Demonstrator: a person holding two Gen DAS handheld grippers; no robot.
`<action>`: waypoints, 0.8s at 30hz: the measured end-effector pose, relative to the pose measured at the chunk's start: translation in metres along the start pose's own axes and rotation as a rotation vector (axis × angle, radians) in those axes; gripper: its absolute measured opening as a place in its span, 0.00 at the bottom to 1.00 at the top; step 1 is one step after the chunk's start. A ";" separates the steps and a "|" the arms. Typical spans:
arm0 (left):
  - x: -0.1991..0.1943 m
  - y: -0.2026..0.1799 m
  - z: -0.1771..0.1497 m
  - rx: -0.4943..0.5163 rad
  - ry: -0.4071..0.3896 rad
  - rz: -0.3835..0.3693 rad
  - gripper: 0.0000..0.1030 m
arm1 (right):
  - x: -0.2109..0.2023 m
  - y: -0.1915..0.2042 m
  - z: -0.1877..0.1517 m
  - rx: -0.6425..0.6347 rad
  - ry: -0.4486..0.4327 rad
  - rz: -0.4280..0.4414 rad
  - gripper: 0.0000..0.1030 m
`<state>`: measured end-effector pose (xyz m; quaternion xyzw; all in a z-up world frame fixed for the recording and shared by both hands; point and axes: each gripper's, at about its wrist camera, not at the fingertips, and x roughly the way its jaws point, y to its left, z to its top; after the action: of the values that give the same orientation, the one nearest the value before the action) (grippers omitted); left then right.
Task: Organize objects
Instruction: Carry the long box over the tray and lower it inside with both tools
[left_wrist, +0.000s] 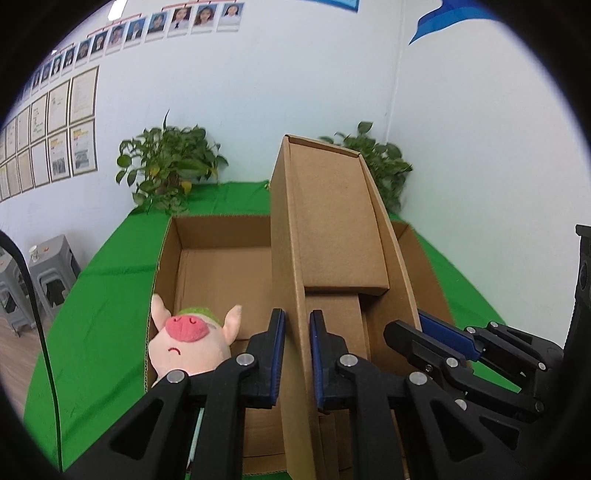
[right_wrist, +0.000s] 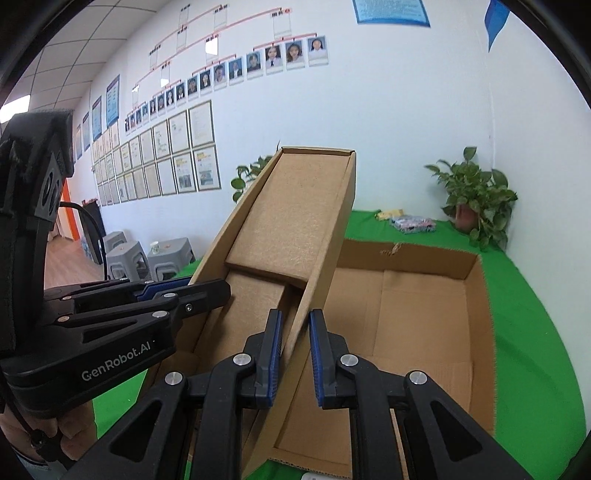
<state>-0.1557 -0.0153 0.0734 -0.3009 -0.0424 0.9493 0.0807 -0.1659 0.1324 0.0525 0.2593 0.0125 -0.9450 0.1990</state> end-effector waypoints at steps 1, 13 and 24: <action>0.009 0.003 -0.003 -0.005 0.017 0.007 0.12 | 0.012 -0.003 -0.003 0.004 0.017 0.007 0.12; 0.089 0.018 -0.053 -0.008 0.213 0.105 0.11 | 0.145 -0.031 -0.062 0.072 0.199 0.069 0.12; 0.082 0.013 -0.057 0.041 0.253 0.123 0.14 | 0.179 -0.038 -0.094 0.090 0.259 0.094 0.10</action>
<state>-0.1906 -0.0119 -0.0216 -0.4186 0.0060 0.9075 0.0330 -0.2755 0.1137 -0.1202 0.3883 -0.0166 -0.8928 0.2278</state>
